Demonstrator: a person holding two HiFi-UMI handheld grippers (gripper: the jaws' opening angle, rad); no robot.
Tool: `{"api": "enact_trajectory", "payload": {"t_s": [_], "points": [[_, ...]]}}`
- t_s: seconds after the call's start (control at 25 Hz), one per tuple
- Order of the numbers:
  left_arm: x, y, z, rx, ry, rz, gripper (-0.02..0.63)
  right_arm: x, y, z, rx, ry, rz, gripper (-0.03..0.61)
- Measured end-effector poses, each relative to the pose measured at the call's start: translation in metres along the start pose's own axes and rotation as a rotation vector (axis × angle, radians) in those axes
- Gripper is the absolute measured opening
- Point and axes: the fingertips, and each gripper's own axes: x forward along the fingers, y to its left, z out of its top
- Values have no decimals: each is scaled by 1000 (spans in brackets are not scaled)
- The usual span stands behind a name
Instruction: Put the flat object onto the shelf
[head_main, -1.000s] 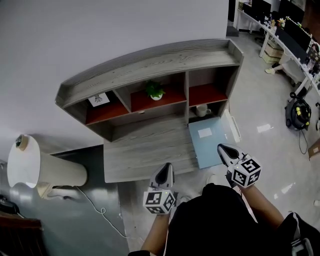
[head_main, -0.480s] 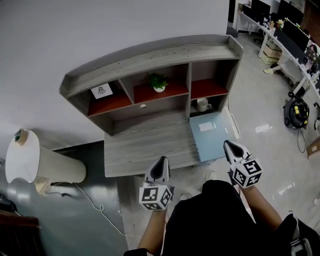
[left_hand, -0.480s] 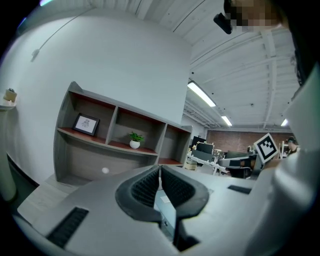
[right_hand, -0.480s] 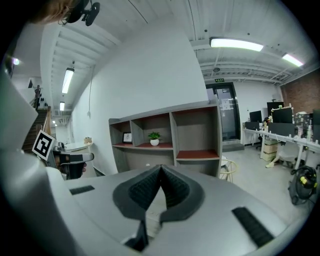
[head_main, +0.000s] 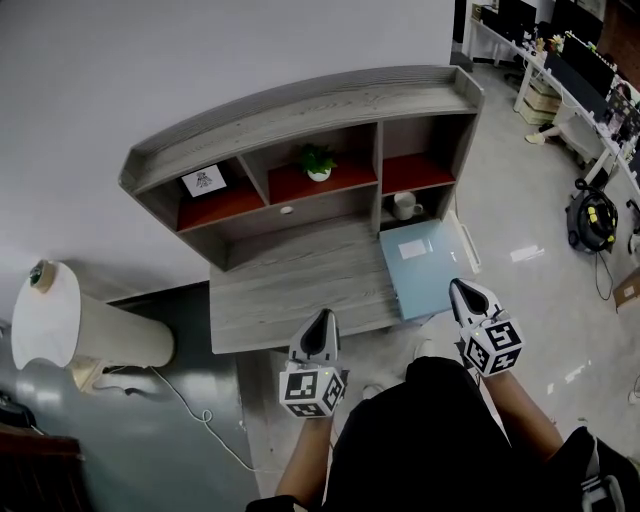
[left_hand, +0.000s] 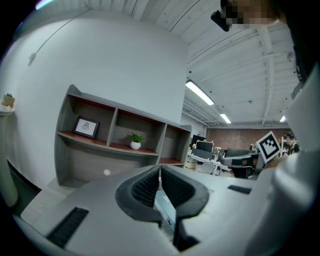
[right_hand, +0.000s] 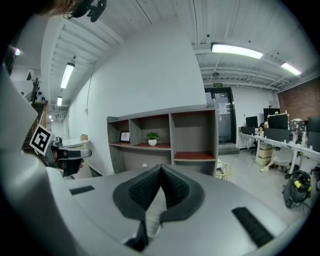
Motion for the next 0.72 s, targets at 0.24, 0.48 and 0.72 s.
{"api": "enact_trajectory", "payload": {"t_s": [0.24,0.48,0.72], "points": [[-3,1,-5,0,9,13,20,1,0,-2,-25,3,3,0],[0,-2,-9,-23,6,25,20,2,-8,-8,-28,16,4,0],[15,-11,-17,-23,20,17,20,7,-23,-12,-20,17,-1,0]]}}
